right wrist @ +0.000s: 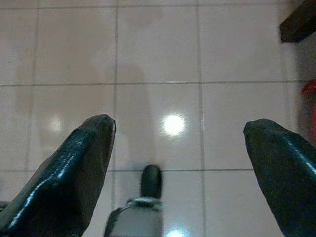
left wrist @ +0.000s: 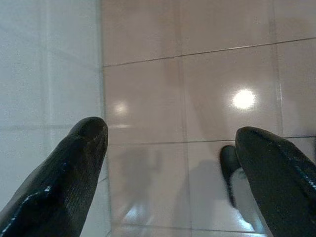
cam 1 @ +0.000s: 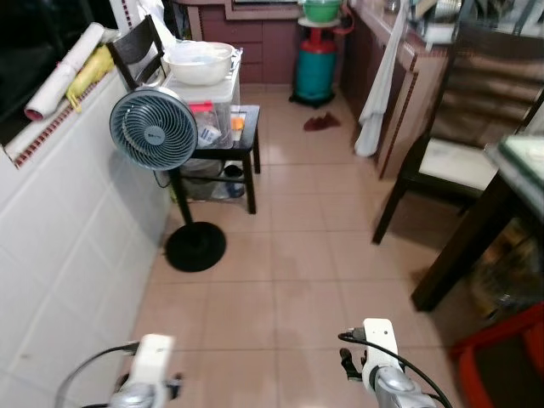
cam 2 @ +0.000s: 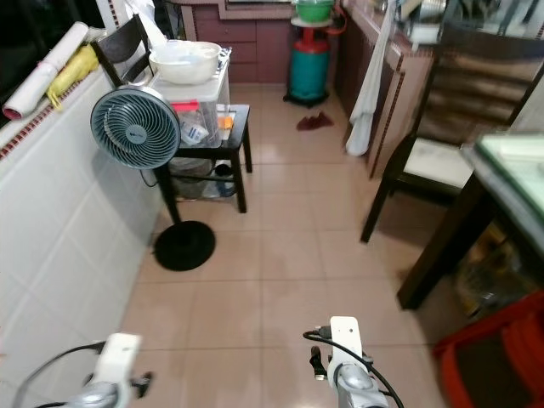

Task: Setting the table

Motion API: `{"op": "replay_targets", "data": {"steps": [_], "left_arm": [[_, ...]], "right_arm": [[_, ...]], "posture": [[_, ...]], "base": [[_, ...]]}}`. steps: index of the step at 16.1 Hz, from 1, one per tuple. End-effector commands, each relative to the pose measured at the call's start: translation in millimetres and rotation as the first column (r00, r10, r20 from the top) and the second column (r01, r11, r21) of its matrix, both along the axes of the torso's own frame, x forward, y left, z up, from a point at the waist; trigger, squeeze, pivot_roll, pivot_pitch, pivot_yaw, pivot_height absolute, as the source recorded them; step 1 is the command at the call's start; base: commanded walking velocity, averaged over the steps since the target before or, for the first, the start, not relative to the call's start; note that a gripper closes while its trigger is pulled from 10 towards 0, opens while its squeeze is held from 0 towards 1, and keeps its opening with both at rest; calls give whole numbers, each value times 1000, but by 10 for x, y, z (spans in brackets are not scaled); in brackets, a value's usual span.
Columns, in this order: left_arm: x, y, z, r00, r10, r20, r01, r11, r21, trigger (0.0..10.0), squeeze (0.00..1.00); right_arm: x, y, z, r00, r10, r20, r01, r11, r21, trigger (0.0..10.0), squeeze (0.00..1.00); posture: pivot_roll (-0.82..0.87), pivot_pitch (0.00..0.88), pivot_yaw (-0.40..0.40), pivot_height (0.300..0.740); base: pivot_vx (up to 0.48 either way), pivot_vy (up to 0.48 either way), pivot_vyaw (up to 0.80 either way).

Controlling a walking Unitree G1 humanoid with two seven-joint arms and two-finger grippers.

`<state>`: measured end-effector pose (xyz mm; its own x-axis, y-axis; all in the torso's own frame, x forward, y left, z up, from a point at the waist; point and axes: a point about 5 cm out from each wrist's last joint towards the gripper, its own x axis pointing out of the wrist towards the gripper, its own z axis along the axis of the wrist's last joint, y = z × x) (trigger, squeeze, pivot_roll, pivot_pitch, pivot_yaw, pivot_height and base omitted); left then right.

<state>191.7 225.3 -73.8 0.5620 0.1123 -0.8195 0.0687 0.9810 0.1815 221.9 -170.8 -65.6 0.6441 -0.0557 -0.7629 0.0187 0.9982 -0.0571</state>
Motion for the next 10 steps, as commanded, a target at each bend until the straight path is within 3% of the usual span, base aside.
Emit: {"op": "replay_targets", "data": {"steps": [1,3,5,8,9,10], "left_arm": [[-39,-10,-21,1000,-1,-13,1,1000,-21,10000,0],[-89,12,-40,1000,1,-20,-1,1000,-20,10000,0],[-122,-211,-101,999,-18,-27,17,999,-32,10000,0],[-128,-249,-110,1000,-9,-24,8,999,-49,10000,0],[-99,-285,-100,1000,1,-7,-1,997,-71,10000,0],[28,-372,-47,999,15,42,-11,996,-90,10000,0]], "right_arm": [[58,8,36,1000,0,18,-1,1000,4,10000,0],[79,21,48,1000,10,25,-10,1000,11,10000,0],[80,22,49,1000,9,27,-10,1000,19,10000,0],[72,23,46,1000,0,31,-1,999,46,10000,0],[63,37,41,999,-13,34,11,996,84,10000,0],[61,72,40,999,-16,43,10,992,124,10000,0]], "posture": [[-59,5,52,740],[-57,6,50,740],[-56,4,51,740],[-58,7,52,740],[-59,6,53,740],[-58,9,51,740]], "base": [[0,0,0],[0,0,0],[0,0,0],[0,0,0],[0,0,0],[0,0,0]]}}
